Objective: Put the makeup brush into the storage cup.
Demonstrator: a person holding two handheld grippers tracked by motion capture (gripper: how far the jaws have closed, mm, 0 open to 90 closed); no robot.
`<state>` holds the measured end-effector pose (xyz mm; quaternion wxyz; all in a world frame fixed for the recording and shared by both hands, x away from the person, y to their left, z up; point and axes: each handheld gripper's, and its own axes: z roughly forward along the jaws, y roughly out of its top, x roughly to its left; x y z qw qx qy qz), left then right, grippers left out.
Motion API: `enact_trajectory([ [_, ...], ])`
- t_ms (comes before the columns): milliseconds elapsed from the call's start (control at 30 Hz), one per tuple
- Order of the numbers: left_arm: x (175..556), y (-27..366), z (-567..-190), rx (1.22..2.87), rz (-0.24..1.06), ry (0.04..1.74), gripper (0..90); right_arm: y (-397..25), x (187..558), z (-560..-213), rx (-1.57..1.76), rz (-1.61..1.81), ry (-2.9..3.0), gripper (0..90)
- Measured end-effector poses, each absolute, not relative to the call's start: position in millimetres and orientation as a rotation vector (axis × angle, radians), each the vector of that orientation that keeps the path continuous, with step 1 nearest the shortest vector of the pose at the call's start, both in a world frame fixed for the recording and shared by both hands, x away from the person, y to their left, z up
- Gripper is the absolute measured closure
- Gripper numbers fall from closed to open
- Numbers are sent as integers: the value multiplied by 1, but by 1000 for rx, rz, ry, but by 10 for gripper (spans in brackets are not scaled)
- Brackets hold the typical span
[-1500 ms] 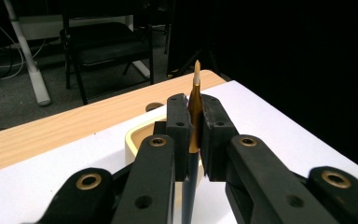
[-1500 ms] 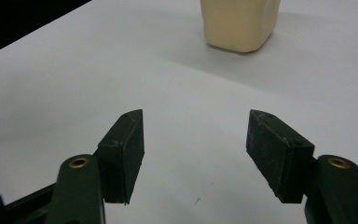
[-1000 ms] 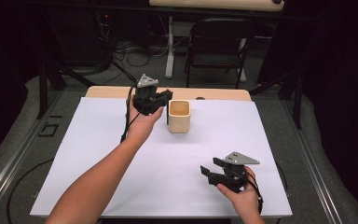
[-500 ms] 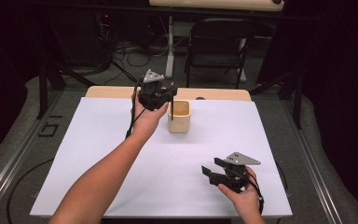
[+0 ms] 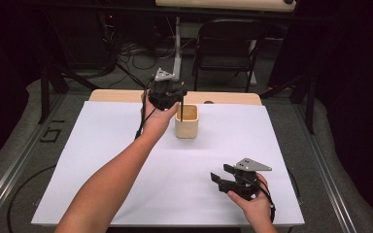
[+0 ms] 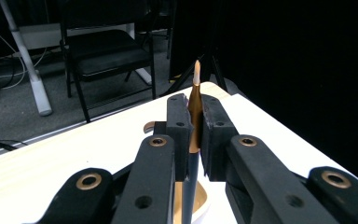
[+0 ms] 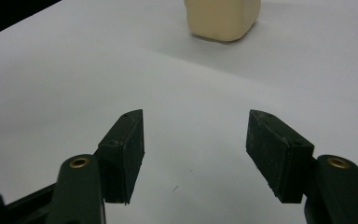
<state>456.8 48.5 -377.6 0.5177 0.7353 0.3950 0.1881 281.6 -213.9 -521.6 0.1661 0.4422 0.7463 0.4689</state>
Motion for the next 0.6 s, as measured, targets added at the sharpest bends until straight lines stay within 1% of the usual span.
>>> enact_trajectory([
  [600,467,45,-378,1763,469,960,837,-214,282,-523,1262,1334,2131,372],
])
